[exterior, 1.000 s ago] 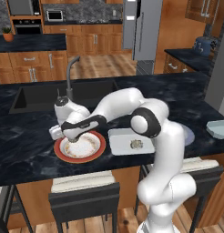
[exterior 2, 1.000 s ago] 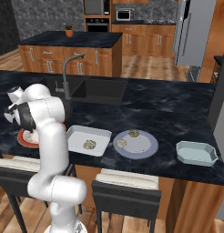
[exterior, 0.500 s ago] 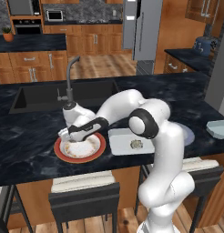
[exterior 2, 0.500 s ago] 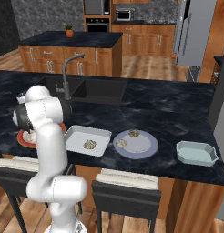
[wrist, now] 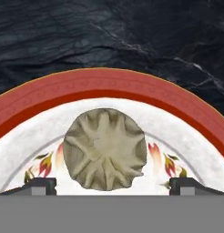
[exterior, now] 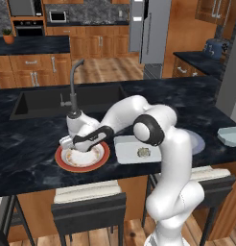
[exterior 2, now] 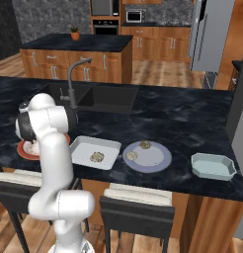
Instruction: Place two dumplings into each of the tupperware containers and then place the containers in the fridge.
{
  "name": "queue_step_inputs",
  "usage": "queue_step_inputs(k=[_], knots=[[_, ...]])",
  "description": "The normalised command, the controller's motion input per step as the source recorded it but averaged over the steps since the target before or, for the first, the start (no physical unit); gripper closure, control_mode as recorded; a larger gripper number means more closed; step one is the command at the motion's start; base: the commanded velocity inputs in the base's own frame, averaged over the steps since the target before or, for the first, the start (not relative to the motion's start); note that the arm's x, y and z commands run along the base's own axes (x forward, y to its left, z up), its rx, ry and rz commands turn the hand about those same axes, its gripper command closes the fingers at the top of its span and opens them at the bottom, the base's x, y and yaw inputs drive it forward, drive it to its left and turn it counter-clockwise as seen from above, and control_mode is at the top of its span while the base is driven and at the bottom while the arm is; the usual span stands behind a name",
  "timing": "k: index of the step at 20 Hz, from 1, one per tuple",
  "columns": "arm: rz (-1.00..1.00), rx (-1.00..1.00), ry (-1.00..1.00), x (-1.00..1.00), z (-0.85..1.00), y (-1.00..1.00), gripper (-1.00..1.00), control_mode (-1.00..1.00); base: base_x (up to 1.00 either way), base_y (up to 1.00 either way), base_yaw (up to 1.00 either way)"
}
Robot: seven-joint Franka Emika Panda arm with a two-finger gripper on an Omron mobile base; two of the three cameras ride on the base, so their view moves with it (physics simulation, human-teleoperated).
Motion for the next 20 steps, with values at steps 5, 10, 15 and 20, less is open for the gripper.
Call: queue_step_inputs(k=[5,10,15,20], knots=[[0.00,0.00,0.00,0.28,-0.09,0.03,-1.00,-1.00,0.00,0.00,0.00],[0.00,-0.01,0.00,0.17,-0.31,-0.08,-1.00,-1.00,0.00,0.00,0.00],[0.00,0.00,0.00,0.00,-0.41,0.00,1.00,-1.00,0.00,0.00,0.00],[0.00,0.05,-0.01,-0.39,0.31,-0.38,1.00,-1.00,0.00,0.00,0.00]])
